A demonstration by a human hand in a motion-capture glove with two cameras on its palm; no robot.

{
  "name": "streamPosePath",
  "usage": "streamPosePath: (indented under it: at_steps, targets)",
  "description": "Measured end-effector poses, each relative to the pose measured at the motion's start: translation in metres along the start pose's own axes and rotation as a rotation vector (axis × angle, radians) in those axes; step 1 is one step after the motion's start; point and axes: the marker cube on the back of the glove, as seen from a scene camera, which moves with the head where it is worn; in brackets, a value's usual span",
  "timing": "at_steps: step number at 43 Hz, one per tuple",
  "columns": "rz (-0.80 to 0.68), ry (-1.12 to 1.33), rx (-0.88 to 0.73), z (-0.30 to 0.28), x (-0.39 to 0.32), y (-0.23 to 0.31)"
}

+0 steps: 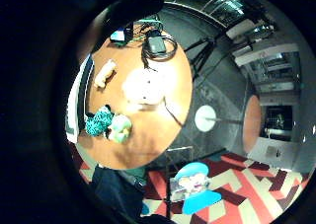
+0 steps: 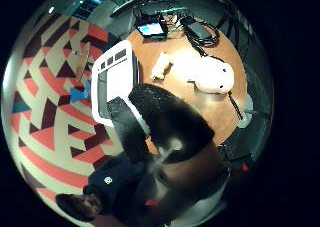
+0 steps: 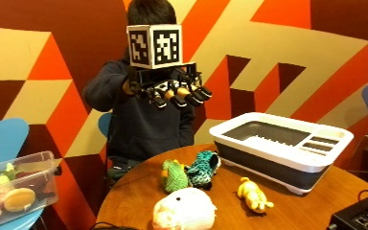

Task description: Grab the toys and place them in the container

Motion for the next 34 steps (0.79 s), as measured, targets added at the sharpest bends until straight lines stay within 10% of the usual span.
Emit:
streamPosePath:
  at_steps: [34]
  targets:
    - [0.012,-0.030,0.041,0.076,0.019,-0.076]
